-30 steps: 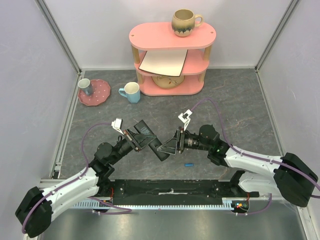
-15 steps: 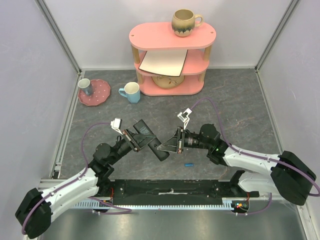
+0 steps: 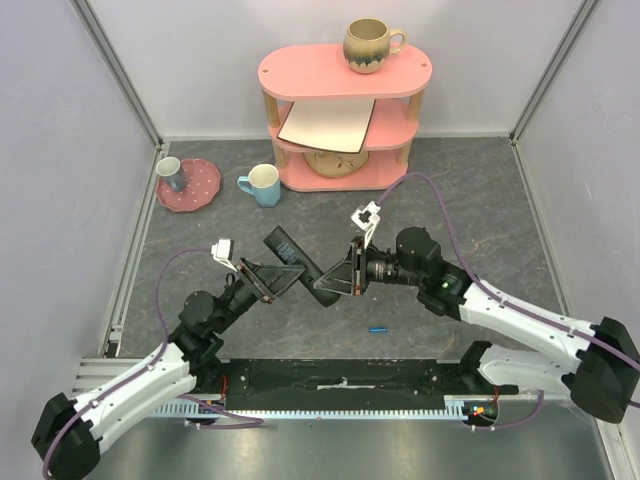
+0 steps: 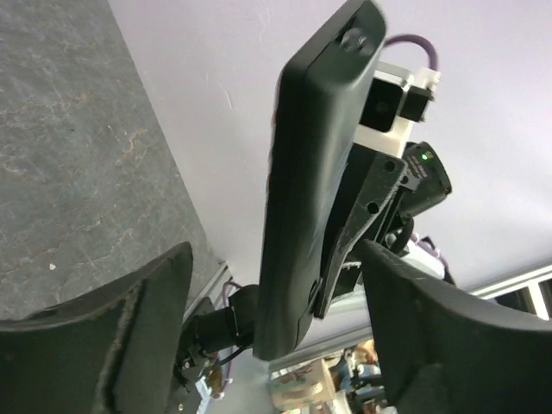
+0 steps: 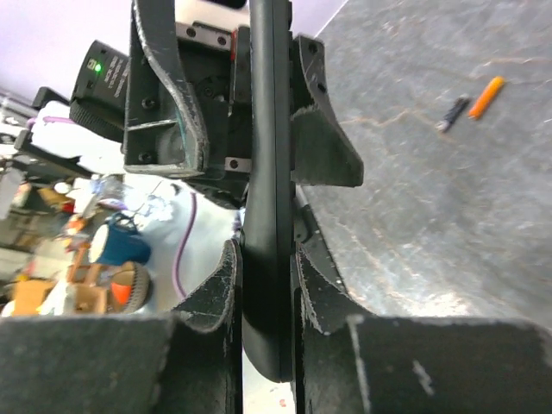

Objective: Load the batteries into the remote control

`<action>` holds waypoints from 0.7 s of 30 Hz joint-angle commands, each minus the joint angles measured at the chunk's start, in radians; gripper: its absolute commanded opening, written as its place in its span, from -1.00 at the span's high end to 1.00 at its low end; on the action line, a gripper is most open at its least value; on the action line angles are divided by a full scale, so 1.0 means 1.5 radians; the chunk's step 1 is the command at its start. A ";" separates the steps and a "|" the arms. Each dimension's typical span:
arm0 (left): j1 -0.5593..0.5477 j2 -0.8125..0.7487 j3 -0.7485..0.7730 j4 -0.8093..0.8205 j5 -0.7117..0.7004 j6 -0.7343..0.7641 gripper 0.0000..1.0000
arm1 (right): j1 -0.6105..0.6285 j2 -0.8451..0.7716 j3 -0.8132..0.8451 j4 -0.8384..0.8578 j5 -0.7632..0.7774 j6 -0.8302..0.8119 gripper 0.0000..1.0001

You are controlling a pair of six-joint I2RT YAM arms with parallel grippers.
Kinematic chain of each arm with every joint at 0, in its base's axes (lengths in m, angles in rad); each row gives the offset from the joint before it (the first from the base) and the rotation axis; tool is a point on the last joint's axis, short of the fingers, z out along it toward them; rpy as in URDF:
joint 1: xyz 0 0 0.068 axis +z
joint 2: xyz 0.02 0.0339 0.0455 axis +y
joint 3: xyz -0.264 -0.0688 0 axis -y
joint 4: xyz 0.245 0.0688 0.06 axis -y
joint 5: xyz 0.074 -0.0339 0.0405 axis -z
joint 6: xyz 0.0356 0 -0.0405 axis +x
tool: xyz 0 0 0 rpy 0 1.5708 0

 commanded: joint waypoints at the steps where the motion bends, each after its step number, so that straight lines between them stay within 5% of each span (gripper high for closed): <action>1: 0.000 -0.051 0.003 -0.078 -0.056 0.018 -0.82 | 0.000 -0.053 0.085 -0.152 0.085 -0.125 1.00; 5: 0.000 -0.106 0.002 -0.173 -0.115 0.024 -0.93 | 0.000 -0.056 0.150 -0.311 0.251 -0.194 1.00; 9: 0.000 -0.169 -0.001 -0.309 -0.149 0.028 -0.91 | 0.000 0.046 0.255 -0.610 0.702 -0.281 1.00; 13: 0.000 -0.205 0.006 -0.384 -0.141 0.052 -0.75 | 0.000 0.130 0.285 -0.703 0.997 -0.312 1.00; 16: 0.000 -0.206 0.024 -0.440 -0.130 0.081 -0.69 | -0.003 0.181 0.287 -0.719 1.090 -0.311 1.00; 21: 0.000 -0.190 0.059 -0.532 -0.131 0.115 -0.81 | -0.043 0.303 0.300 -0.725 1.062 -0.282 1.00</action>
